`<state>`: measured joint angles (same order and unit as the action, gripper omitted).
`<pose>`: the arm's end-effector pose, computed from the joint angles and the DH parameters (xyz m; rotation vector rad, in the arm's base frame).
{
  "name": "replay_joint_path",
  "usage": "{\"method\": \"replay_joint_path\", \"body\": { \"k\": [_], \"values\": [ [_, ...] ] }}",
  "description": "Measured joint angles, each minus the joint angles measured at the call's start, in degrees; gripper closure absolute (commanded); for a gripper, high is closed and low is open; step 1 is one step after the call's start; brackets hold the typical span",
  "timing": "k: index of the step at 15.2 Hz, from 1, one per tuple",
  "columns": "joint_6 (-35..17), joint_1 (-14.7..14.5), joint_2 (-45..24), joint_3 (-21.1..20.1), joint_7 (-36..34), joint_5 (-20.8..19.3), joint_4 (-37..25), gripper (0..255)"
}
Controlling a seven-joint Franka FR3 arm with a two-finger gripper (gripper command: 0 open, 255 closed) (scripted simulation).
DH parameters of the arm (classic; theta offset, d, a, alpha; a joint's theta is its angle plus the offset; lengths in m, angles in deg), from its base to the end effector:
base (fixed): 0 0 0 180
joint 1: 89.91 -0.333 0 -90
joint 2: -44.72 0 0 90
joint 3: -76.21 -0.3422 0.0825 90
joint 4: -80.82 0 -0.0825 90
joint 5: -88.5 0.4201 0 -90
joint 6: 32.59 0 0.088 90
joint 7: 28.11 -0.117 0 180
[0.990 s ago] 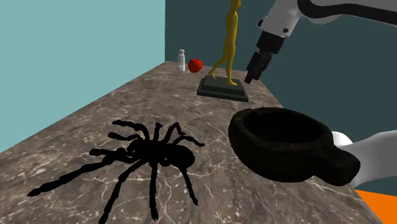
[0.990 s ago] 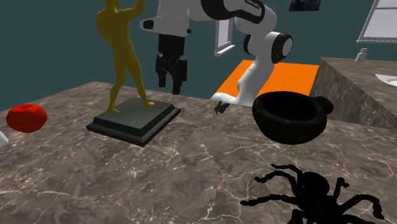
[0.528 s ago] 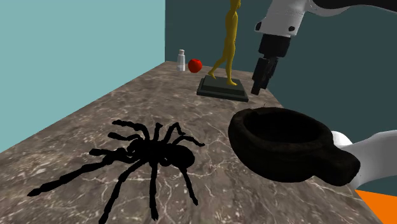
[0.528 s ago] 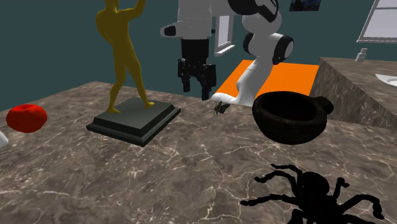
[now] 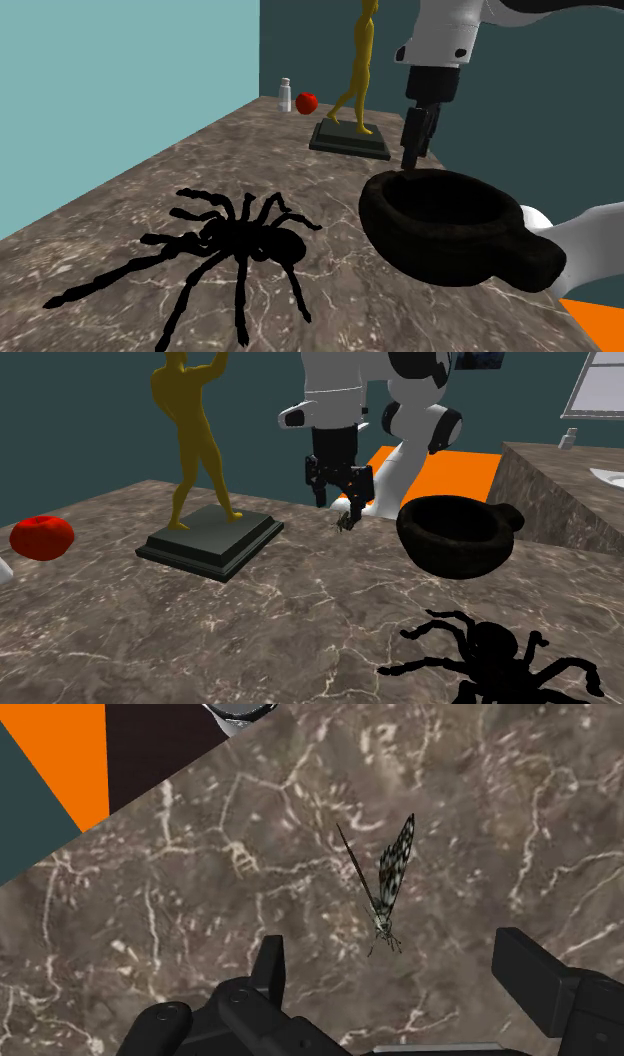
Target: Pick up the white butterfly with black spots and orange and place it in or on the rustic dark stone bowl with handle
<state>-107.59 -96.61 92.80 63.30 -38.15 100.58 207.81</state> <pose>0.2483 0.1541 0.6522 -3.1121 -0.2073 0.1414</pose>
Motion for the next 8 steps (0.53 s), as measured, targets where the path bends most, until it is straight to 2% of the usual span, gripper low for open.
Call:
{"method": "replay_joint_path", "body": {
  "k": [4, 8],
  "values": [
    [-2.0, -0.3, 1.5, -0.5, 0.0, 0.5, 3.5, 0],
    [-2.6, -0.3, 1.7, -0.6, 0.1, 0.6, 4.4, 0]
  ]
}}
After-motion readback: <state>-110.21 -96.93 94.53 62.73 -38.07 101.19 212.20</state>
